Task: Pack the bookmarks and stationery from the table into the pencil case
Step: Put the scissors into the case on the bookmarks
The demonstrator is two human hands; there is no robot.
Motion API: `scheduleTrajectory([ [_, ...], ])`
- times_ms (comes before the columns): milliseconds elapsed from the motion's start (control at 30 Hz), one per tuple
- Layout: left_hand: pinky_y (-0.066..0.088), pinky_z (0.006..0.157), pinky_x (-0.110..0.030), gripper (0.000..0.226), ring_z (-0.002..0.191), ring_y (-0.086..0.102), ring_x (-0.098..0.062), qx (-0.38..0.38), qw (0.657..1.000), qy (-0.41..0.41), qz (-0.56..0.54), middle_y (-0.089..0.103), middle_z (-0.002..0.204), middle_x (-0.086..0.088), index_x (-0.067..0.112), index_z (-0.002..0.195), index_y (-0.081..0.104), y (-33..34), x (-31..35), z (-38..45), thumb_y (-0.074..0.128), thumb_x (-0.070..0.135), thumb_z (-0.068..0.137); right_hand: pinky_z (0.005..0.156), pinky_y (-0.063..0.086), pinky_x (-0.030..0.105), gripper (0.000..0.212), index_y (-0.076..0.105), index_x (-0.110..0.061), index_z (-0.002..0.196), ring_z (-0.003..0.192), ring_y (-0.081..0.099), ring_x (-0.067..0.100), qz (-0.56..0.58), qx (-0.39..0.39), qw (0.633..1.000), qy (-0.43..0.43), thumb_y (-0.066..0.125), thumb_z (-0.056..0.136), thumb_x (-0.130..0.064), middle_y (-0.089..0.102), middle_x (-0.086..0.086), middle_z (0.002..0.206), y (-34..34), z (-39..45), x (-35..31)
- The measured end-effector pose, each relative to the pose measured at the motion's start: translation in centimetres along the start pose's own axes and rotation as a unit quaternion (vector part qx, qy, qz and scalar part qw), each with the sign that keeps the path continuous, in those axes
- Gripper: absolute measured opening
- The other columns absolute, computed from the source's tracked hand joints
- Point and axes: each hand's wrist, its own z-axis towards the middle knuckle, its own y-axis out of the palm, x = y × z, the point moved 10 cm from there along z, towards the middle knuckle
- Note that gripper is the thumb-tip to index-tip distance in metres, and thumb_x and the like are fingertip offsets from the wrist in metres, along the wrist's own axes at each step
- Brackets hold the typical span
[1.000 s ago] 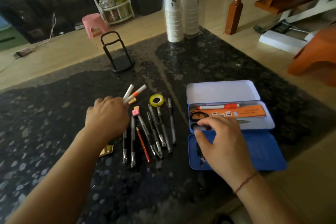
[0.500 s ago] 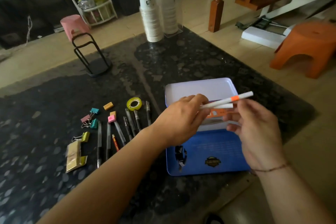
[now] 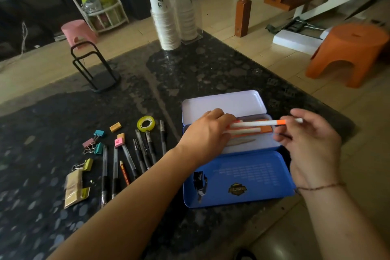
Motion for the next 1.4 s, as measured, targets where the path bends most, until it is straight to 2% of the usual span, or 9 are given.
scheduleTrajectory([
  [233,0.048,0.069,-0.038,0.02,0.082,0.058,-0.025,0.02,0.996,0.025,0.088,0.069,0.091,-0.005,0.015,0.103,0.072,-1.0,-0.2,-0.1,0.066,0.017,0.085,0.064,0.055,0.025,0.019,0.068,-0.023,0.097,0.069,0.069,0.012,0.086,0.084,0.993,0.0,0.062,0.088,-0.007,0.072,0.005,0.088,-2.4,0.6,-0.1],
  [500,0.05,0.072,-0.038,0.011,0.074,0.057,-0.018,0.045,0.994,-0.072,0.063,0.068,0.075,0.001,0.017,0.084,0.071,-0.7,-1.8,0.5,0.063,0.024,0.084,0.065,0.057,0.026,0.026,0.055,-0.027,0.097,0.075,0.072,0.018,0.087,0.095,0.991,-0.023,0.065,0.086,-0.005,0.073,0.011,0.092,-2.6,0.7,-0.2],
  [600,0.049,0.076,-0.039,0.018,0.08,0.056,-0.017,0.051,0.996,-0.051,0.057,0.066,0.084,0.002,0.018,0.093,0.069,-0.9,-1.9,0.4,0.064,0.032,0.083,0.064,0.056,0.026,0.026,0.053,-0.029,0.092,0.076,0.073,0.019,0.071,0.085,0.993,-0.027,0.068,0.084,-0.008,0.074,0.01,0.09,-2.4,0.7,-0.1],
  [733,0.028,0.102,-0.041,0.069,0.119,0.039,-0.015,-0.011,0.998,-0.047,0.048,0.051,0.128,0.008,0.033,0.133,0.041,-0.9,-4.2,-1.0,0.055,0.068,0.075,0.064,0.059,0.028,0.023,0.057,-0.031,0.084,0.075,0.074,0.016,0.012,0.066,0.997,-0.042,0.071,0.082,-0.012,0.075,0.002,0.086,-2.1,0.7,-0.1],
  [800,0.019,0.107,-0.043,0.086,0.127,0.032,-0.013,-0.06,0.994,-0.06,0.061,0.047,0.136,0.011,0.039,0.14,0.026,-0.4,-5.3,-1.9,0.051,0.08,0.068,0.064,0.059,0.03,0.023,0.057,-0.032,0.082,0.073,0.074,0.015,-0.012,0.051,0.998,-0.042,0.072,0.082,-0.014,0.075,0.001,0.084,-1.7,0.7,0.1],
  [967,0.012,0.103,-0.033,0.078,0.122,0.042,-0.01,-0.082,0.994,-0.064,0.023,0.054,0.13,0.011,0.041,0.137,0.028,-0.2,-6.0,-2.6,0.06,0.067,0.072,0.062,0.059,0.027,0.019,0.058,-0.026,0.087,0.07,0.074,0.014,-0.047,0.007,0.998,-0.032,0.072,0.082,-0.014,0.074,0.003,0.079,0.5,0.4,1.1],
  [1100,0.015,0.103,-0.034,0.069,0.119,0.045,-0.009,-0.086,0.995,-0.054,0.011,0.055,0.128,0.014,0.038,0.135,0.034,-0.6,-6.3,-2.9,0.062,0.06,0.075,0.06,0.058,0.022,0.017,0.058,-0.02,0.09,0.07,0.074,0.011,-0.071,-0.044,0.996,-0.02,0.07,0.084,-0.01,0.075,0.001,0.077,2.9,-0.3,2.1],
  [1233,0.018,0.105,-0.038,0.065,0.121,0.043,-0.01,-0.082,0.995,-0.045,0.014,0.053,0.131,0.014,0.037,0.135,0.038,-0.6,-6.0,-3.1,0.056,0.063,0.078,0.055,0.058,0.022,0.014,0.063,-0.025,0.09,0.065,0.072,0.004,-0.167,-0.056,0.984,-0.035,0.069,0.085,-0.013,0.072,-0.005,0.078,3.4,-0.2,2.3],
  [1400,0.02,0.105,-0.038,0.057,0.118,0.045,-0.008,-0.053,0.998,-0.04,0.002,0.053,0.129,0.016,0.038,0.131,0.042,-0.9,-5.5,-3.4,0.055,0.061,0.081,0.039,0.042,0.006,0.014,0.068,-0.025,0.098,0.052,0.066,-0.001,-0.277,-0.085,0.956,-0.045,0.062,0.091,-0.016,0.07,-0.01,0.071,3.1,0.0,2.6],
])
